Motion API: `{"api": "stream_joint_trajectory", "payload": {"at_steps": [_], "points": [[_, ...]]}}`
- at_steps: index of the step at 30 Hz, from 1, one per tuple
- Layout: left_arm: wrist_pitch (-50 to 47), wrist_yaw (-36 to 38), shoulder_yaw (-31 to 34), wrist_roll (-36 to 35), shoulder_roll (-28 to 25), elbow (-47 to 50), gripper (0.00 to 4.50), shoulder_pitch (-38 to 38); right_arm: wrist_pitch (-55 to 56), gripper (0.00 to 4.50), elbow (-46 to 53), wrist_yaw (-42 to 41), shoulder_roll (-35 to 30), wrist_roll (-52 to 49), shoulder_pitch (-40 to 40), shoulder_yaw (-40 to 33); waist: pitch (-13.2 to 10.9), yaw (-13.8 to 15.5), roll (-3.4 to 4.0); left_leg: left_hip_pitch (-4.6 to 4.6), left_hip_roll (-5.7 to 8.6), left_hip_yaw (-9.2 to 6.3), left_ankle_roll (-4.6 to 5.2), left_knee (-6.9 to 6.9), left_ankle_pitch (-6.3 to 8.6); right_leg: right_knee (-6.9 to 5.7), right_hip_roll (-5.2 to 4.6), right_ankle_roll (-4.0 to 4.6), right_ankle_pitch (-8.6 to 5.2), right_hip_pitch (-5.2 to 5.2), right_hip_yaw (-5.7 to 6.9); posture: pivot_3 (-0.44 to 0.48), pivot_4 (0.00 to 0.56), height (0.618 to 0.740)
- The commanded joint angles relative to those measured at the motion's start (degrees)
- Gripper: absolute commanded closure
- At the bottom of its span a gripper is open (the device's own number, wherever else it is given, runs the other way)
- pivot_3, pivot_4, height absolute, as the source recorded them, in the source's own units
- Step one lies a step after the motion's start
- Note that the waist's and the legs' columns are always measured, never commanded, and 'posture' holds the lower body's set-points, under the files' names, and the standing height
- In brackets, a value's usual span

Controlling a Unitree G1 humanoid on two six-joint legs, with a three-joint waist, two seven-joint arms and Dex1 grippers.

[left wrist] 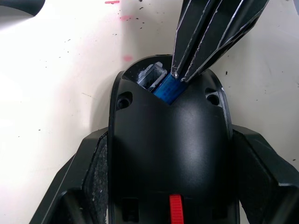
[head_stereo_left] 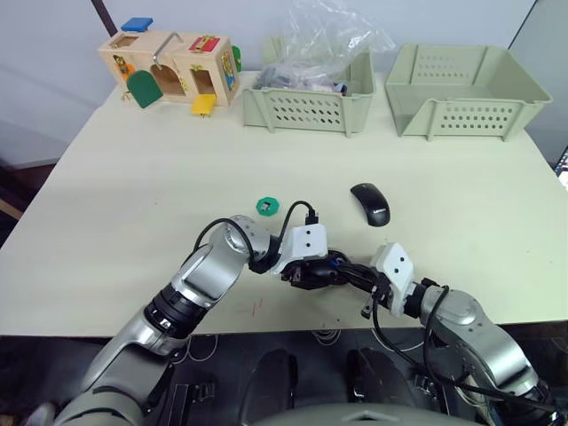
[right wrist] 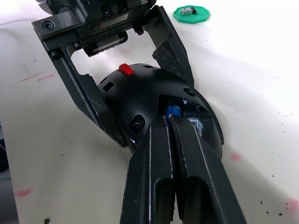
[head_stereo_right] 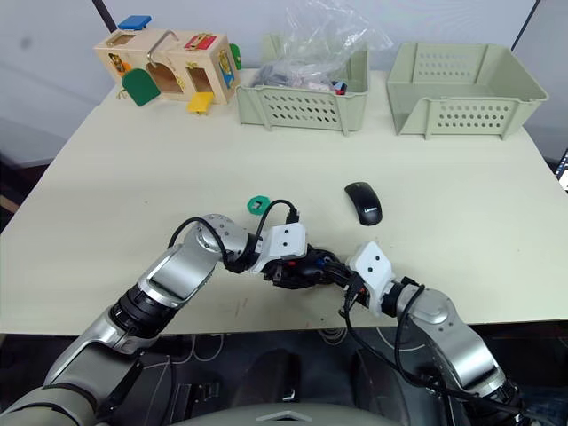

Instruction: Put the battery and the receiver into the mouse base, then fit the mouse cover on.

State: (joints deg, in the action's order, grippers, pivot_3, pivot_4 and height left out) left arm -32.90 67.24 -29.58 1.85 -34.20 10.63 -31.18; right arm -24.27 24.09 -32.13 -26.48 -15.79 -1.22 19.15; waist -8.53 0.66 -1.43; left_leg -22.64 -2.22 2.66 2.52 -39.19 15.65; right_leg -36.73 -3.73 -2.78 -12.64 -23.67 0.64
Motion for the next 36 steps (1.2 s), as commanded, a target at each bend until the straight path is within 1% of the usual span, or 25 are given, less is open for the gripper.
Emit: {"api": "stream_joint_trajectory", "payload": {"at_steps": [1,5,8,11,14,15,16,17,18,19,20,21,23,24,25,29,36], "points": [[-0.21,0.86,-2.14,-0.05,-0.01,0.01,1.6,0.9,-4.43,4.43,-4.5,0.0,0.9,0.24,-1.39,0.99,0.15,-0.02,0.0,0.01,0.0,0.01,0.0,0.0,0.0,0.0,0.0,0.02,0.01,0.0,-0.01,0.0,0.15,0.74],[0.03,0.84,-2.2,-0.04,0.02,-0.45,1.6,0.94,-5.08,4.43,-4.89,-0.67,1.32,-0.4,-1.06,0.11,0.25,-0.03,-0.01,0.02,0.0,0.0,0.0,0.02,0.0,0.0,0.0,0.04,0.0,0.0,-0.01,0.0,0.15,0.74],[-0.02,0.87,-2.15,-0.12,-0.13,-0.29,1.6,1.17,-2.72,4.43,-0.3,-2.52,1.67,-5.38,-0.14,-5.69,0.3,0.03,0.02,0.02,-0.01,0.01,0.0,0.03,0.0,0.0,0.01,0.05,0.0,0.0,-0.02,0.0,0.15,0.74],[-0.07,0.84,-2.07,-0.18,-0.43,0.05,1.6,1.53,-4.6,4.43,5.54,-6.61,-1.78,-12.04,0.41,-12.07,0.21,0.08,0.1,-0.05,0.0,0.02,0.0,0.03,0.0,0.01,0.0,0.16,0.07,-0.02,-0.02,0.0,0.15,0.74],[-0.13,0.73,-2.08,-0.25,-0.52,0.26,1.6,1.68,-6.4,4.43,7.6,-8.82,-4.72,-15.42,0.07,-14.87,0.18,0.08,0.14,-0.07,0.03,0.03,0.0,0.02,0.0,0.04,-0.04,0.15,0.08,-0.02,-0.03,0.0,0.15,0.74],[-0.17,0.69,-2.1,-0.29,-0.49,0.25,1.6,1.64,-6.89,4.43,8.5,-10.45,-6.61,-16.75,-0.43,-16.4,0.16,0.1,0.2,-0.06,0.01,0.01,0.0,0.03,0.0,0.04,0.0,0.15,0.08,-0.02,-0.02,0.0,0.15,0.74],[-0.18,0.64,-2.11,-0.33,-0.43,0.24,1.6,1.63,-6.45,3.9,9.58,-13.29,-9.78,-17.39,-1.46,-18.31,0.15,0.12,0.21,-0.06,0.01,-0.02,0.0,0.03,0.01,0.02,0.0,0.16,0.07,-0.02,0.0,0.0,0.15,0.74],[-0.19,0.59,-2.11,-0.36,-0.39,0.28,1.6,1.65,-6.05,3.65,10.34,-15.28,-12.0,-17.71,-2.24,-19.6,0.12,0.18,0.26,-0.05,0.01,-0.02,0.0,0.05,0.0,0.02,0.01,0.16,0.07,-0.02,0.01,0.0,0.15,0.74],[0.15,0.5,-2.16,-0.22,-0.34,0.17,1.6,1.54,-4.7,3.21,10.64,-18.52,-14.96,-17.83,-3.54,-21.57,0.1,0.25,0.28,-0.07,0.01,-0.03,0.0,0.04,0.01,0.03,0.01,0.16,0.07,-0.02,0.02,0.0,0.15,0.74],[0.07,0.5,-2.1,-0.32,-0.21,0.08,1.6,1.37,-3.57,2.64,10.55,-21.49,-17.45,-18.46,-5.04,-23.7,0.1,0.23,0.28,-0.09,0.02,-0.02,0.0,0.04,0.01,0.05,0.0,0.16,0.07,-0.02,0.03,0.0,0.15,0.74],[0.04,0.54,-2.08,-0.39,-0.15,0.04,1.6,1.2,-2.57,2.27,10.12,-23.79,-19.36,-18.81,-6.49,-25.83,0.09,0.27,0.29,-0.1,0.02,-0.01,0.0,0.04,0.01,0.05,-0.01,0.15,0.07,-0.02,0.02,0.0,0.15,0.74],[0.12,0.57,-2.05,-0.44,-0.11,-0.03,1.6,1.07,-1.41,1.76,9.49,-25.89,-21.1,-18.97,-8.03,-27.93,0.08,0.22,0.25,-0.1,0.04,0.01,0.0,0.03,0.01,0.08,-0.03,0.14,0.07,-0.02,-0.01,0.0,0.15,0.74],[0.26,0.7,-2.02,-0.52,-0.2,-0.14,1.6,0.95,-0.12,0.96,8.48,-28.31,-22.73,-19.46,-10.51,-31.22,0.08,0.2,0.26,-0.08,0.04,0.01,0.0,0.03,0.01,0.09,-0.02,0.05,0.01,-0.01,-0.01,0.0,0.15,0.74],[0.32,0.7,-2.02,-0.52,-0.22,-0.2,1.6,0.92,0.29,0.43,8.23,-29.03,-23.04,-19.59,-11.25,-32.08,0.08,0.22,0.26,-0.07,0.04,0.01,0.0,0.03,0.01,0.09,-0.02,-0.03,-0.03,-0.01,-0.01,0.0,0.15,0.74],[0.37,0.68,-1.97,-0.57,-0.19,-0.21,1.6,0.9,0.88,0.1,8.0,-29.59,-23.21,-19.39,-11.99,-32.77,0.08,0.21,0.25,-0.07,0.04,0.0,0.0,0.03,0.01,0.08,-0.02,-0.03,-0.04,-0.01,-0.02,0.0,0.15,0.74],[0.28,0.65,-1.86,-0.76,-0.24,0.05,1.6,0.94,2.32,0.05,7.41,-30.95,-23.08,-19.1,-13.71,-34.41,0.08,0.22,0.26,-0.08,0.03,0.01,0.0,0.03,0.01,0.08,-0.02,-0.03,-0.03,-0.01,-0.02,0.0,0.15,0.74],[-0.16,0.56,-1.71,-0.71,-0.69,0.71,1.6,1.11,4.24,0.05,6.15,-31.03,-22.09,-18.19,-14.96,-34.55,0.08,0.22,0.25,-0.08,0.03,0.0,0.0,0.03,0.01,0.08,-0.02,-0.03,-0.03,-0.01,-0.02,0.0,0.15,0.74]]}}
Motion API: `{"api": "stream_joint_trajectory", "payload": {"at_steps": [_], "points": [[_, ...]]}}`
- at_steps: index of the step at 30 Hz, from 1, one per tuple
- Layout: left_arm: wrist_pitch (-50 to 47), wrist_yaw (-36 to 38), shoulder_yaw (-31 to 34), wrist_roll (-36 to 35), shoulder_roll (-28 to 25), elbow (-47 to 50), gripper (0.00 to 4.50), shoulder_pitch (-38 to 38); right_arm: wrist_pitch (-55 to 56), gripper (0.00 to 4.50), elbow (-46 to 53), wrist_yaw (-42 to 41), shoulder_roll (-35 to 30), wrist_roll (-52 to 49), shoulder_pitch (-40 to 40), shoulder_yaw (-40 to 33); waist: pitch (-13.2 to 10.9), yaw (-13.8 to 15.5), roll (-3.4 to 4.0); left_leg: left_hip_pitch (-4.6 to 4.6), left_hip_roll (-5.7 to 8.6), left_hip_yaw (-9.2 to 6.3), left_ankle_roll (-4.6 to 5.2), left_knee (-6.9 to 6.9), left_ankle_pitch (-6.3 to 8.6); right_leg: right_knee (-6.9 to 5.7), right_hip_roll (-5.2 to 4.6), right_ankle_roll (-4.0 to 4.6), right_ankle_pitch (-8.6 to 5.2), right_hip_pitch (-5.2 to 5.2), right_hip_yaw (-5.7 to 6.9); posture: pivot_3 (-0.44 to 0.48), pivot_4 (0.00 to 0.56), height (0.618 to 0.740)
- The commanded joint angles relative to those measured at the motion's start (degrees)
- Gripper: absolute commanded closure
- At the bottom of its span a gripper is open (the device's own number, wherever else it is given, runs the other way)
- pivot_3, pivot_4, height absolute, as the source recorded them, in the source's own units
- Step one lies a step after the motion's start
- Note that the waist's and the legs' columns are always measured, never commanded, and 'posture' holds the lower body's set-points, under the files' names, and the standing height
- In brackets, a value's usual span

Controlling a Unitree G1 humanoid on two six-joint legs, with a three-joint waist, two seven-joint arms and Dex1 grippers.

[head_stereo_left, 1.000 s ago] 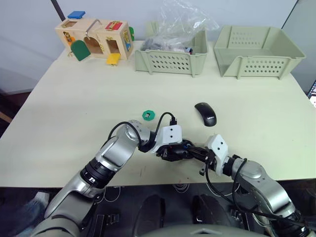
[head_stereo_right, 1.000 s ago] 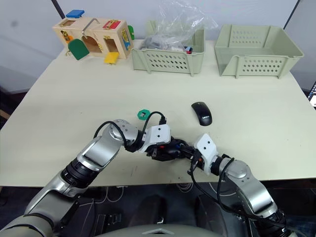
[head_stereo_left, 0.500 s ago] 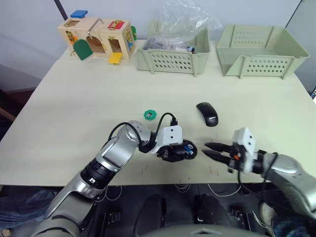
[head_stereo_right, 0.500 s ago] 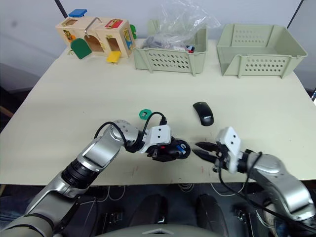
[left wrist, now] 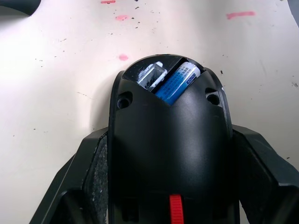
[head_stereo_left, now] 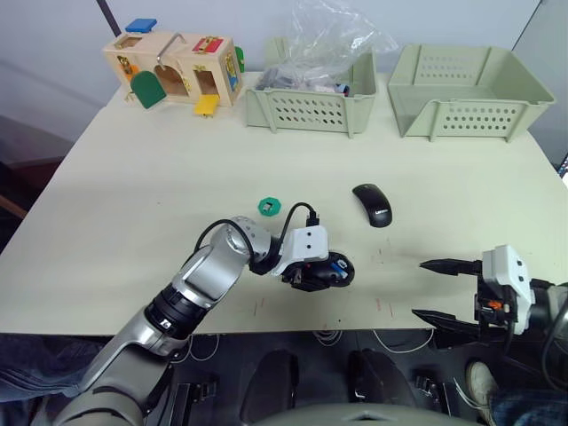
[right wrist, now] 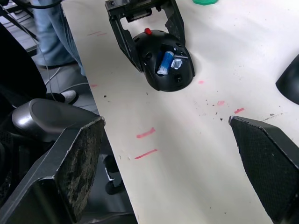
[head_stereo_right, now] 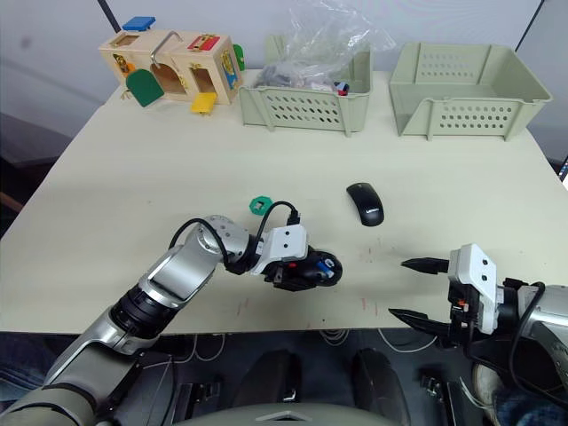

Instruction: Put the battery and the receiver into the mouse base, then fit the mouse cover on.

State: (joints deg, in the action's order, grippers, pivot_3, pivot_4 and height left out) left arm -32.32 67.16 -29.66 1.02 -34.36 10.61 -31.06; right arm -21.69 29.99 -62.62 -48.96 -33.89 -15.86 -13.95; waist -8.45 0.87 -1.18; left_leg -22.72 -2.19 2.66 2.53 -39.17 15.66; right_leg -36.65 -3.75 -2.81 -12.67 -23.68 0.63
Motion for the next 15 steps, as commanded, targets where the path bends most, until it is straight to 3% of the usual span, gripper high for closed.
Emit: {"api": "stream_joint_trajectory", "payload": {"at_steps": [1,10,11,12,15], "points": [[-0.83,0.63,-1.64,0.12,-0.56,0.87,1.6,1.04,1.96,0.05,-0.02,-0.54,0.49,0.08,-0.33,-1.33,0.0,0.01,0.0,0.0,0.0,0.0,0.0,0.0,0.0,0.0,0.0,0.0,0.0,0.0,0.0,0.0,0.15,0.74],[-1.65,0.98,-1.14,-0.98,-0.22,0.89,1.6,0.79,3.17,0.05,-1.76,-0.88,0.86,0.55,0.53,-0.71,0.0,0.01,0.0,0.0,0.0,0.0,0.0,0.0,0.0,0.0,0.0,0.0,0.0,0.0,0.0,0.0,0.15,0.74],[-1.68,0.26,-0.5,-1.33,0.35,0.97,0.54,0.81,3.29,0.0,-1.91,-0.9,0.93,0.64,0.59,-0.67,0.0,0.0,0.0,0.0,0.0,0.0,0.0,0.0,0.0,0.0,0.0,0.0,0.0,0.0,0.0,0.0,0.15,0.74],[-1.42,0.27,-0.22,-1.59,0.33,1.37,0.33,0.77,3.41,0.0,-2.07,-0.95,1.01,0.73,0.61,-0.67,0.0,0.0,0.0,0.0,0.0,0.01,0.0,0.0,0.0,0.0,0.0,0.0,0.0,0.0,0.0,0.0,0.15,0.74],[-1.09,0.48,0.75,-2.82,0.04,2.63,0.33,1.01,3.54,0.0,-2.24,-1.03,1.13,0.83,0.67,-0.77,0.0,0.06,0.0,0.0,0.0,0.01,0.0,-0.01,0.0,-0.01,0.0,0.0,0.01,0.0,0.0,0.0,0.15,0.74]]}}
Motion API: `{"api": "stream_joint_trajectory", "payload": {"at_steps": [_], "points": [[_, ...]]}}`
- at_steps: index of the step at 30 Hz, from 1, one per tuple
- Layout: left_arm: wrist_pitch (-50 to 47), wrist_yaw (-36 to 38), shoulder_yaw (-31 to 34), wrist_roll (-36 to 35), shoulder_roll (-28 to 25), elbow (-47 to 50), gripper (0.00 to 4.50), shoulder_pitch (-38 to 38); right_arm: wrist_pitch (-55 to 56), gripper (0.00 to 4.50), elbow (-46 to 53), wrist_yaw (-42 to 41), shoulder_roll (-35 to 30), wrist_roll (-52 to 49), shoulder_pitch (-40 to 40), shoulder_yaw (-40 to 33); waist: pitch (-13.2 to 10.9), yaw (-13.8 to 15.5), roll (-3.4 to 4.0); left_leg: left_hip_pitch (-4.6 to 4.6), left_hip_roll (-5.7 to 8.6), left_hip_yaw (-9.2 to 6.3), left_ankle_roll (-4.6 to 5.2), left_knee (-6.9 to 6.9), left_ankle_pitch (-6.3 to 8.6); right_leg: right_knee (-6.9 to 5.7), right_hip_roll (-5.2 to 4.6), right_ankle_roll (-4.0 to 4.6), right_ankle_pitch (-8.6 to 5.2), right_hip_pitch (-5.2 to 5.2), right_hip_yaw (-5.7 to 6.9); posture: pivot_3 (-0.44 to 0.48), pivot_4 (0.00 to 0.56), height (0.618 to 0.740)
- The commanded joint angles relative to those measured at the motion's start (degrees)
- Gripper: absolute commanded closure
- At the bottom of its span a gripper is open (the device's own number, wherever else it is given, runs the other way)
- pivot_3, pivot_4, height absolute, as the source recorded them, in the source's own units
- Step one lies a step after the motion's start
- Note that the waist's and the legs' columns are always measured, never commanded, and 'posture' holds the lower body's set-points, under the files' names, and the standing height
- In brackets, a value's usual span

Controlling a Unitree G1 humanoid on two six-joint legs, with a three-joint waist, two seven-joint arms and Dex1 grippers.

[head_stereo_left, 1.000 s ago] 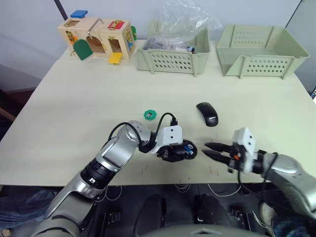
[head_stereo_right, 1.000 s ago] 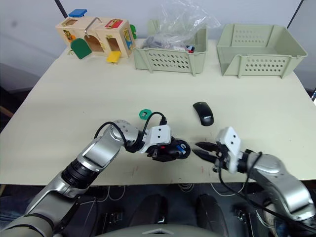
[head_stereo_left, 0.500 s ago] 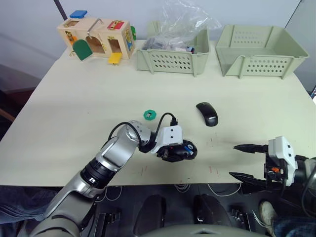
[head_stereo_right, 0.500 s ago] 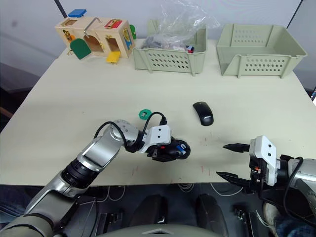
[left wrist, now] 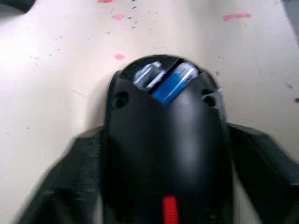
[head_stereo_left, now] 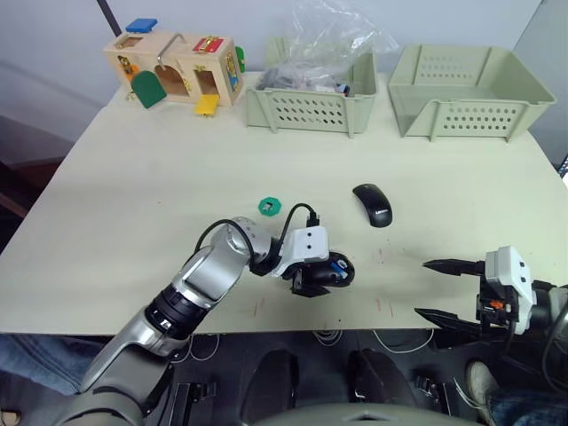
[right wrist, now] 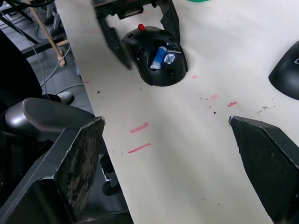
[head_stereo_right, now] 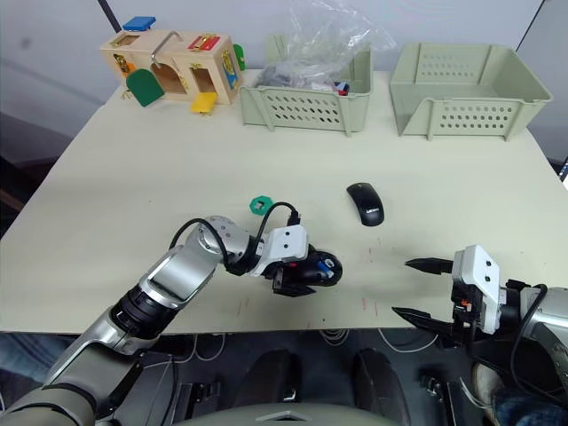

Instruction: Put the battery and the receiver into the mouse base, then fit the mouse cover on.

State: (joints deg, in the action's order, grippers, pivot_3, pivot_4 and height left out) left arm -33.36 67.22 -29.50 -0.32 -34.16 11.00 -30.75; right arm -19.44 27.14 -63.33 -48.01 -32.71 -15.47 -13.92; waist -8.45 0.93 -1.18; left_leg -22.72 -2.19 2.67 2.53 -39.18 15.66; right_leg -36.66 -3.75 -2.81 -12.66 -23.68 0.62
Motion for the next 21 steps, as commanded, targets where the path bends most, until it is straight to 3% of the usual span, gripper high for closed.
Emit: {"api": "stream_joint_trajectory", "payload": {"at_steps": [1,9,15,21], "points": [[-0.18,0.61,1.11,-2.04,-0.43,2.83,0.33,0.89,1.28,0.0,0.6,-0.27,0.23,-0.37,0.34,-0.87,-0.01,-0.05,0.0,0.0,0.0,0.0,0.0,0.0,0.0,0.0,0.0,0.0,0.0,0.0,0.0,0.0,0.15,0.74],[-0.28,2.01,6.18,-7.38,-3.76,5.52,0.33,2.13,0.35,0.0,1.5,0.15,0.22,-1.91,0.8,-2.17,-0.13,-0.08,0.01,-0.01,-0.01,-0.02,0.0,0.0,0.0,-0.01,0.0,0.01,0.0,-0.01,0.01,0.0,0.15,0.74],[3.38,1.25,8.14,-7.37,-6.42,3.68,0.33,3.09,-0.58,0.0,2.41,0.89,0.03,-2.86,1.22,-2.32,-0.14,-0.06,0.02,-0.01,-0.01,0.0,0.0,0.0,0.0,-0.01,-0.01,0.03,0.02,-0.01,0.0,0.0,0.15,0.74],[1.6,4.07,17.81,-16.42,-9.79,5.64,0.15,7.42,-1.82,0.0,4.09,1.51,-0.28,-4.65,1.66,-2.97,-0.18,-0.21,0.02,0.0,-0.03,0.0,0.0,0.0,0.0,-0.01,-0.01,0.04,0.02,-0.02,0.0,0.0,0.15,0.74]]}}
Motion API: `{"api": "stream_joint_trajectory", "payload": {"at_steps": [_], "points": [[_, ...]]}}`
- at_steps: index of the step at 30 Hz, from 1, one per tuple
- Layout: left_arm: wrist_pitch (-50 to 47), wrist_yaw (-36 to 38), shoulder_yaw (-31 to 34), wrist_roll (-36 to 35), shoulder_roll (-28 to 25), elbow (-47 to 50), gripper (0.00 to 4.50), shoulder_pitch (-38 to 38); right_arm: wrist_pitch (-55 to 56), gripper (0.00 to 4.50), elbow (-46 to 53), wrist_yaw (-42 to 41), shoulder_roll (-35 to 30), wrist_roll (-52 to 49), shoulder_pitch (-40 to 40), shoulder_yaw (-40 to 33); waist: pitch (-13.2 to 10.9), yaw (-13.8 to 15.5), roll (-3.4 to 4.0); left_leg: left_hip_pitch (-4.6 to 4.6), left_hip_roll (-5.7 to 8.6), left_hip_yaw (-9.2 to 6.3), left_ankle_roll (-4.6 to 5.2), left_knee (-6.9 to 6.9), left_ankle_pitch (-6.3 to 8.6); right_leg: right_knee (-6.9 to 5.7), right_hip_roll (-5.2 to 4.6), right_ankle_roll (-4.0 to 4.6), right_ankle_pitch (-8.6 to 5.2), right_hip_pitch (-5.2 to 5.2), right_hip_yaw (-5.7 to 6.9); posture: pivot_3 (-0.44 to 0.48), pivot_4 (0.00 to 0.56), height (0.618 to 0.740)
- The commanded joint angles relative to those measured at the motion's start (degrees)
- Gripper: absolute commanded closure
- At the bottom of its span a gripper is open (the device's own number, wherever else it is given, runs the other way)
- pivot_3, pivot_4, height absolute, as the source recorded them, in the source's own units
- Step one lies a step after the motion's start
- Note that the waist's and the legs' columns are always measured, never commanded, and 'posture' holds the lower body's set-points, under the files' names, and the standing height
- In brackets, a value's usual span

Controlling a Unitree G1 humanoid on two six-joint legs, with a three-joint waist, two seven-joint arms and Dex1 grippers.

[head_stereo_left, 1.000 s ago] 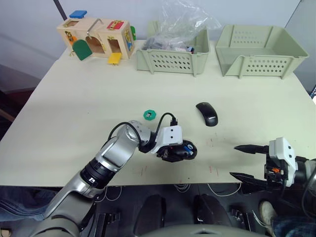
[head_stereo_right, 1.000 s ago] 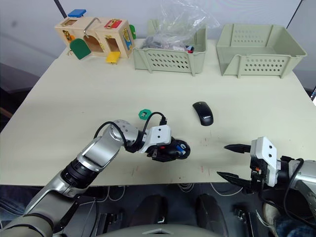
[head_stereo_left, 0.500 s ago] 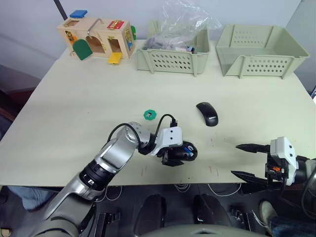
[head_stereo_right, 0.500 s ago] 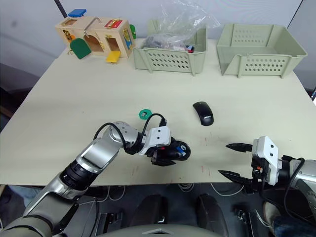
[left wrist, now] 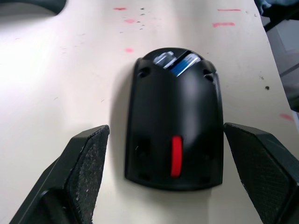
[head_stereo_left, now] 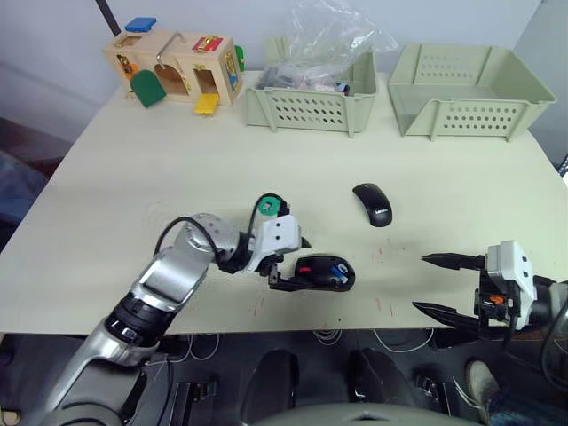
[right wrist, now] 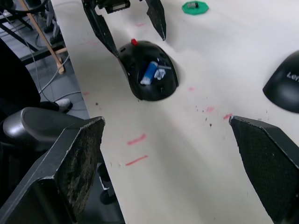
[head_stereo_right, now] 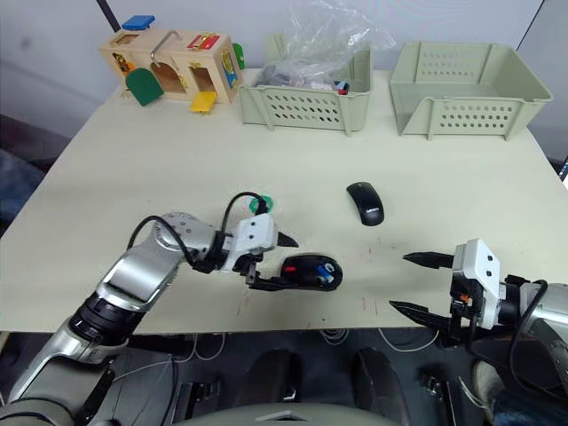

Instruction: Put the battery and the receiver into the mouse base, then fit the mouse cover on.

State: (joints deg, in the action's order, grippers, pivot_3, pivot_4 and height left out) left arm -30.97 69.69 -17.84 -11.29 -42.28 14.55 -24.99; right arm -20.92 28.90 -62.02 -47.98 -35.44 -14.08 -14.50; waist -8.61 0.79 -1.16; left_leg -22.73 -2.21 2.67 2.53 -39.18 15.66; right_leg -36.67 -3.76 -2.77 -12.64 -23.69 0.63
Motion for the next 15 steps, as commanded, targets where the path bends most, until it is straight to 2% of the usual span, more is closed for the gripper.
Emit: {"api": "stream_joint_trajectory", "payload": {"at_steps": [1,5,9,15], "points": [[-1.52,1.97,8.49,-7.74,-2.17,2.74,0.15,2.51,-0.6,0.0,2.72,0.43,-0.31,-2.31,0.31,-2.62,-0.06,-0.07,0.02,0.0,-0.01,0.0,0.0,0.0,0.0,0.0,0.01,0.0,0.0,-0.01,0.0,0.0,0.15,0.74],[-2.72,1.6,13.35,-11.96,-3.73,4.07,0.15,4.82,-1.08,0.0,3.26,1.1,-0.09,-3.19,0.36,-3.2,-0.13,0.18,0.0,-0.01,-0.02,-0.02,0.0,0.0,0.0,-0.01,-0.02,-0.03,-0.02,0.0,0.03,0.0,0.15,0.74],[-8.12,-2.14,26.22,-19.34,-5.25,7.18,0.15,11.48,-1.45,0.0,5.85,4.8,1.33,-4.14,0.46,-4.96,-0.21,-0.11,-0.04,-0.01,-0.02,0.02,-0.01,0.0,0.0,-0.01,-0.07,-0.01,0.0,-0.01,0.0,0.0,0.15,0.74],[-14.23,-8.79,35.73,-23.94,-6.36,8.49,0.15,16.99,-1.87,0.0,8.52,9.2,4.36,-5.87,-0.18,-6.05,-0.26,0.19,-0.06,0.01,-0.06,-0.04,-0.02,0.02,0.0,-0.04,-0.08,-0.04,-0.03,-0.01,0.08,0.0,0.15,0.74]]}}
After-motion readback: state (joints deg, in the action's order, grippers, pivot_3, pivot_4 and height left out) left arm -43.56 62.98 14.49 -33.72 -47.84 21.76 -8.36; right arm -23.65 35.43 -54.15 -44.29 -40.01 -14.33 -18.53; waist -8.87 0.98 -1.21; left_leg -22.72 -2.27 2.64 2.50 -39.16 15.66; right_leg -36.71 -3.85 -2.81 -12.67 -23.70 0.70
